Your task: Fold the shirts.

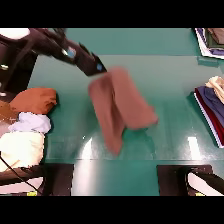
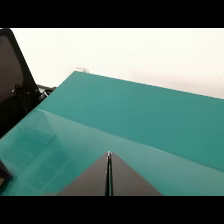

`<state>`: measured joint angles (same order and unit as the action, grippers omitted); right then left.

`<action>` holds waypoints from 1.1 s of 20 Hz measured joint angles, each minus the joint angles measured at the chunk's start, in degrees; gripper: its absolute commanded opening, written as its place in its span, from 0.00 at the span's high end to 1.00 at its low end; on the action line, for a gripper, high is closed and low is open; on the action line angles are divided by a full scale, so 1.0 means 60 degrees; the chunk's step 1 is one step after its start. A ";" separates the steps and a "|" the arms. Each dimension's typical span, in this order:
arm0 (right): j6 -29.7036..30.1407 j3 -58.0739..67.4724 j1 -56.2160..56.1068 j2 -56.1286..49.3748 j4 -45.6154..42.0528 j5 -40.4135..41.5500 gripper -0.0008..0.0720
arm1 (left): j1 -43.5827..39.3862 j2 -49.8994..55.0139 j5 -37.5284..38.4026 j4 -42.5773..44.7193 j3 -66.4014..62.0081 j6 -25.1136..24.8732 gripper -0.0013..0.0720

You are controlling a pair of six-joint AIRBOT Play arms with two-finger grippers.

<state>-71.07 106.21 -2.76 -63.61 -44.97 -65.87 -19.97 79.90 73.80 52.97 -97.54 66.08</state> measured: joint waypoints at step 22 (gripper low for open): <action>-0.0004 0.0084 0.0000 -0.0069 -0.0040 -0.2178 0.96 | 0.1894 0.3038 -0.2579 -0.1402 0.3158 0.0783 0.16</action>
<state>-71.09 106.72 -2.76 -64.03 -45.21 -78.94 -8.60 98.13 58.33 44.56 -78.59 70.78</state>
